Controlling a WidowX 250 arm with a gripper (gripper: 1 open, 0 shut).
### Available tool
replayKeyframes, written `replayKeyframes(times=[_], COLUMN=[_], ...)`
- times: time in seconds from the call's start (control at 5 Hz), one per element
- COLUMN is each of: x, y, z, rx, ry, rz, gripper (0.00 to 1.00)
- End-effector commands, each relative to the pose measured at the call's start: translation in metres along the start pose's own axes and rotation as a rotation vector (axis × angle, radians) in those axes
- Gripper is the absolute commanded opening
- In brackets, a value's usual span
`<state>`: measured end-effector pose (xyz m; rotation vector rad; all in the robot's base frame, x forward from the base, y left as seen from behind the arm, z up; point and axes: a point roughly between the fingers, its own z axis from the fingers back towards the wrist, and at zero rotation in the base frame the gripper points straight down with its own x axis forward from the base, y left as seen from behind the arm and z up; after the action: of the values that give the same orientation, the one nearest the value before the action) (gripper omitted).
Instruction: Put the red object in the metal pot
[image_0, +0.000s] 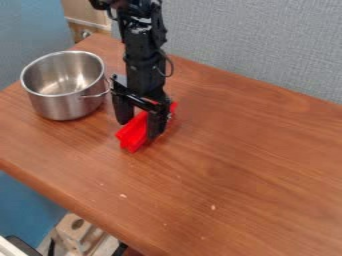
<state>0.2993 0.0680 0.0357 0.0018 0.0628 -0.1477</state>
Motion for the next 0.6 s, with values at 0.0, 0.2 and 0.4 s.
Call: replayKeyframes(times=[0.0,0.2,0.4], x=[0.0035,0.0042,0.0046], y=[0.0016,0.0002,-0.0013], z=[0.0067,0.0050,0.0034], rx=[0.016,0.019,0.023], ry=[-0.032,-0.033,-0.032], rz=[-0.017,-0.023,-0.029], gripper=[1.00,1.00,1.00])
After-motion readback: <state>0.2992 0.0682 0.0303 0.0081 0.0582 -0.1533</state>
